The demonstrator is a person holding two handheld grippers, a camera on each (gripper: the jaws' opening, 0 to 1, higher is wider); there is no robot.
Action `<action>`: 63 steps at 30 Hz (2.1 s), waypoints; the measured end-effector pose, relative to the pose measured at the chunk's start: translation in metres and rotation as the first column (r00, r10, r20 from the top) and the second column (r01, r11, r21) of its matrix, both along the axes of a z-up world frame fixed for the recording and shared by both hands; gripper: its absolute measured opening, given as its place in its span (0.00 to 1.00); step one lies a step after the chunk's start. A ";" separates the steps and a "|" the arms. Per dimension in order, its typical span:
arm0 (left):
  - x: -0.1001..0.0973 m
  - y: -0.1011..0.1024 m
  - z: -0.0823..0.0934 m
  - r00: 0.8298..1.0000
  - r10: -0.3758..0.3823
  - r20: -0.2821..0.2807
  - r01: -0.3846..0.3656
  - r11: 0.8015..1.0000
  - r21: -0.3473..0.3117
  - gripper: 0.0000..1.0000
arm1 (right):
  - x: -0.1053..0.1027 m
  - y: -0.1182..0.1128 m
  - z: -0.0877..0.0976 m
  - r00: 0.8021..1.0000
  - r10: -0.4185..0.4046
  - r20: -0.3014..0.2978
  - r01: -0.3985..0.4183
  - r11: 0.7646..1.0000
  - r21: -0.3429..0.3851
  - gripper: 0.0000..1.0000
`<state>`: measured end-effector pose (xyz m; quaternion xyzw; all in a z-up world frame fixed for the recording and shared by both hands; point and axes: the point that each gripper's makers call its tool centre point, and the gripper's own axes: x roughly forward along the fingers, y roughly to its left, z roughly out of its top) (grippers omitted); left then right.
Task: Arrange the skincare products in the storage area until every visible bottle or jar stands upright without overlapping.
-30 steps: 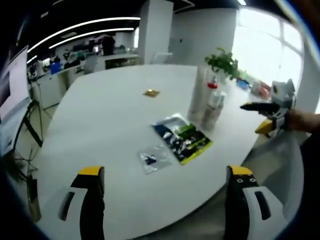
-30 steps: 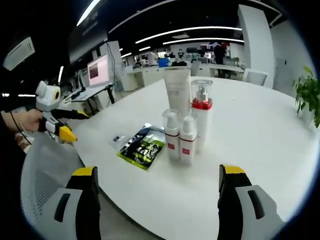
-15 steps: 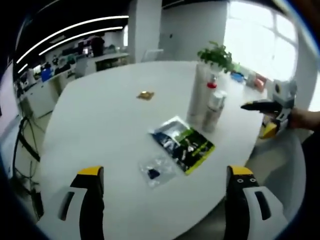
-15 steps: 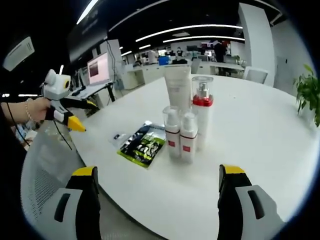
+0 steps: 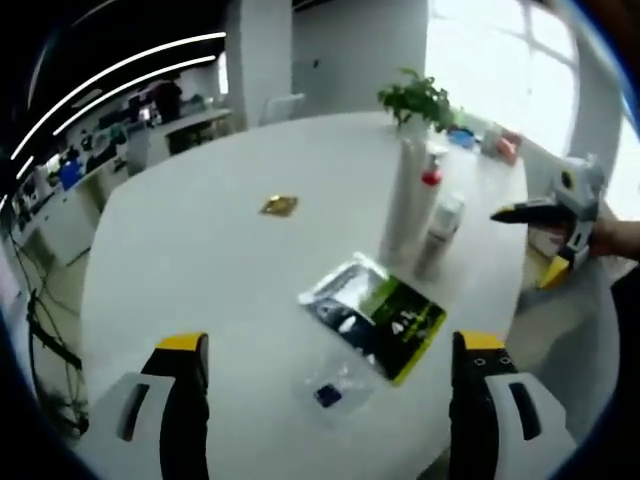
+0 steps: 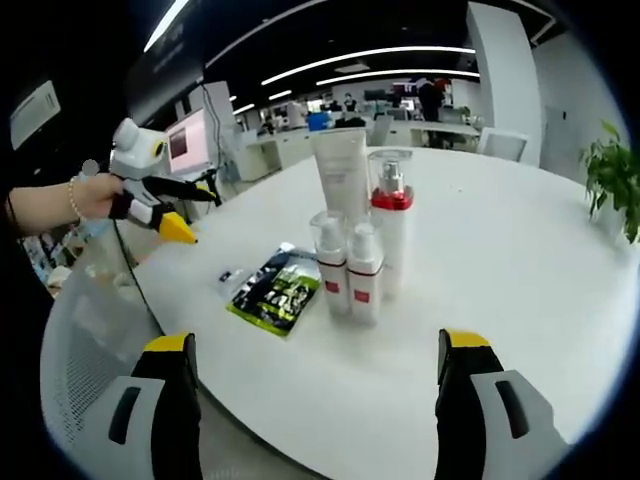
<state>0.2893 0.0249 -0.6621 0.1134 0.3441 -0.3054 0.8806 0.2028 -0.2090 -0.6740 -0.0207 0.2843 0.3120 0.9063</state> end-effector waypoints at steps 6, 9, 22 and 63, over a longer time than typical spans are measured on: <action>0.030 -0.011 0.000 0.999 -0.054 -0.006 0.054 0.998 0.036 0.98 | 0.001 -0.004 -0.003 1.000 -0.015 -0.011 0.015 1.000 -0.008 0.98; 0.045 -0.016 -0.002 0.997 -0.081 -0.012 0.082 0.995 0.052 0.98 | 0.002 -0.006 -0.004 1.000 -0.027 -0.016 0.027 1.000 -0.005 0.98; 0.105 -0.036 -0.014 0.987 -0.156 -0.047 0.160 0.981 0.107 0.97 | 0.003 -0.011 -0.007 0.997 -0.064 -0.033 0.064 0.998 -0.010 0.99; 0.213 -0.090 -0.067 0.945 -0.294 -0.143 0.317 0.932 0.177 0.91 | 0.001 -0.012 -0.016 0.994 -0.068 -0.080 0.067 0.998 -0.021 0.99</action>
